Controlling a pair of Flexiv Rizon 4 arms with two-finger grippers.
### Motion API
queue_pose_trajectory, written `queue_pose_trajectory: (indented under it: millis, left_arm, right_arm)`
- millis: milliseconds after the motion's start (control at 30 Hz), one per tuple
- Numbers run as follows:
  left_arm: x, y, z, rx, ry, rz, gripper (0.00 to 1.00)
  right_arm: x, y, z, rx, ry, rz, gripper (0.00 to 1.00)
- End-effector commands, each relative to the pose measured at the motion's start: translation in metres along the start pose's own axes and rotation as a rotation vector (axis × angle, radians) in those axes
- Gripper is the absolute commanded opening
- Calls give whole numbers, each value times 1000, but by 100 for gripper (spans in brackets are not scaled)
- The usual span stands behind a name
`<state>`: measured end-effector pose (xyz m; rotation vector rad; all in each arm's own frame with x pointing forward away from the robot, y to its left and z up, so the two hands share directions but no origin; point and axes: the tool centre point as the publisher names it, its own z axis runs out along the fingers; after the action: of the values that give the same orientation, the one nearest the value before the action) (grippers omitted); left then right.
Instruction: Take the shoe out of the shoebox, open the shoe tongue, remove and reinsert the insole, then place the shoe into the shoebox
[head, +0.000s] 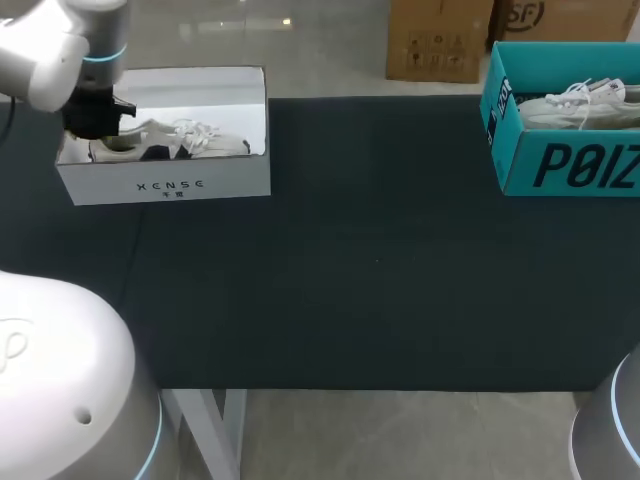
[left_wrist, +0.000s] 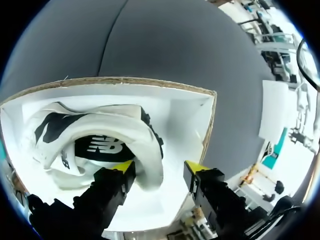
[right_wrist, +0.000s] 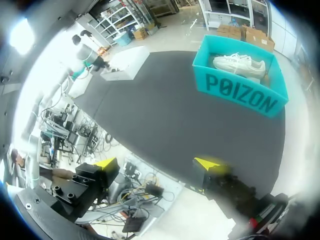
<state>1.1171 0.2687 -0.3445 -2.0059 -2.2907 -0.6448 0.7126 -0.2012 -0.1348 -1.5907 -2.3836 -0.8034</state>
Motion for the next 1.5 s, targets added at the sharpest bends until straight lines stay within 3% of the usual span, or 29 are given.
queue_pose_trajectory:
  millis: [33, 300, 667, 967, 1067, 1100, 1500]
  left_arm:
    - [12, -8, -39, -36, -29, -28, 100]
    - [8, -15, -110, -55, -87, -78, 100]
    - [-38, -37, -185, -54, -188, -49, 100]
    - [-74, -52, -233, 63, -266, 33, 100]
    - [-84, -58, -247, 66, -275, 66, 100]
    - [-87, -61, -251, 53, -215, 64, 100]
    - [-87, -61, -251, 53, -215, 64, 100]
  right_arm:
    - [-1, 1, 0, 3, 0, 0, 100]
    - [-1, 1, 0, 3, 0, 0, 100]
    - [-1, 1, 0, 3, 0, 0, 100]
    - [-1, 1, 0, 3, 0, 0, 100]
    - [-1, 1, 0, 3, 0, 0, 100]
    - [-1, 1, 0, 3, 0, 0, 100]
    - [-1, 1, 0, 3, 0, 0, 100]
